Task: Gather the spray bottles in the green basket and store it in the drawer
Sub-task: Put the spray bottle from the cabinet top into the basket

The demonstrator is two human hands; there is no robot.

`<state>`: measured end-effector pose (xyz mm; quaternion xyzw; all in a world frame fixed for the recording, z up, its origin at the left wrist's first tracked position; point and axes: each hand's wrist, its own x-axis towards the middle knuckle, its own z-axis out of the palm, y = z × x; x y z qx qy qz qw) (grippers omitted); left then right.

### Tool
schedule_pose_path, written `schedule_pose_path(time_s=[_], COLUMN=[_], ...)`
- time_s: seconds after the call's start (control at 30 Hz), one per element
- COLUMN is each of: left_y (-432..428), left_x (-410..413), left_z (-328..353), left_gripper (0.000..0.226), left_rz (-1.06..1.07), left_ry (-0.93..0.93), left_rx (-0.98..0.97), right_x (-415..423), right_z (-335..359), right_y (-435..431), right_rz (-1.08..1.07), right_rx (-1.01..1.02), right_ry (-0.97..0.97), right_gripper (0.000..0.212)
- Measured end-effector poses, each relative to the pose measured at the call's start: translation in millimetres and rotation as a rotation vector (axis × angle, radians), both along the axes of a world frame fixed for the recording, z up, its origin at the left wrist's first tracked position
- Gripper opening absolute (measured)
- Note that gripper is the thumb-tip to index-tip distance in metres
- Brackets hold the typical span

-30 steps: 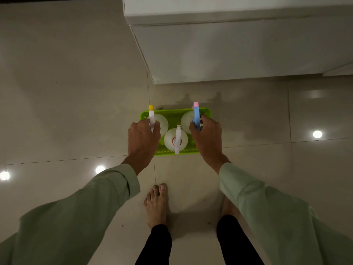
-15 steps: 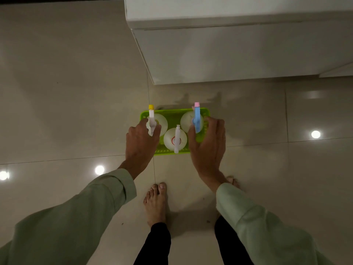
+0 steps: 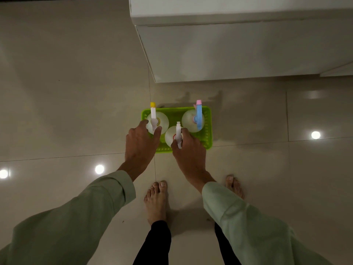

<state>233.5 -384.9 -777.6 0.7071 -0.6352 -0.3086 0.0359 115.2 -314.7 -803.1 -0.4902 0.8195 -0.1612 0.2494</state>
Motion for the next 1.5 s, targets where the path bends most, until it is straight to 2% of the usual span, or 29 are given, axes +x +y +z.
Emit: schedule_pose_path(time_s=[0.2,0.3,0.4,0.47,0.53,0.63,0.73,0.83,0.97,1.07,1.13,1.2,1.33,1.5], left_y=[1.3,1.1,1.8,3.0,4.8,6.5,6.8,6.6,7.4,4.3,2.9,6.0,13.7,17.3], left_x=[1.6,3.0,6.7,10.1,13.6,17.6,22.2,22.6,19.6,21.8,24.5,25.7,21.2,14.7], left_z=[0.9,1.4,3.0,3.0,0.9,-8.2,-26.5,-48.4,-80.8,-95.5,-96.1,-89.8,-50.8,39.1], left_gripper=[0.054,0.055,0.052,0.048,0.044,0.047,0.057,0.073,0.076,0.063,0.058,0.059,0.057,0.063], left_rz=[-0.005,-0.005,-0.009,-0.018,-0.02,0.051,0.224,0.372,0.384,0.31,0.262,0.253,0.245,0.203], left_ry=[-0.008,-0.009,0.012,0.053,0.094,0.175,0.205,0.208,0.21,0.174,0.108,0.112,0.154,0.212], left_rx=[0.015,0.021,0.004,-0.034,-0.066,-0.043,0.091,0.307,0.454,0.417,0.345,0.299,0.25,0.199], right_x=[-3.2,-6.3,-15.1,-24.2,-35.5,-55.1,-71.7,-83.8,-88.8,-91.5,-95.5,-100.1,-108.9,-132.2], right_z=[-2.1,0.5,5.5,7.3,2.9,-13.1,-36.5,-55.9,-77.3,-88.3,-91.9,-87.4,-54.0,34.9], right_y=[1.3,2.2,10.1,18.6,26.3,32.7,32.7,21.9,7.9,6.4,7.2,8.8,14.7,27.6], right_rz=[0.031,0.028,-0.005,-0.099,-0.233,-0.419,-0.425,-0.423,-0.395,-0.351,-0.303,-0.269,-0.245,-0.189], right_rx=[-0.006,0.044,-0.012,-0.077,-0.118,-0.111,0.113,0.279,0.272,0.253,0.235,0.213,0.195,0.133], right_ry=[0.001,-0.089,-0.058,-0.058,-0.142,-0.192,-0.211,-0.353,-0.493,-0.394,-0.296,-0.287,-0.298,-0.339], right_gripper=[0.021,0.044,0.06,0.052,0.037,0.021,0.048,0.068,0.06,0.057,0.045,0.038,0.043,0.047])
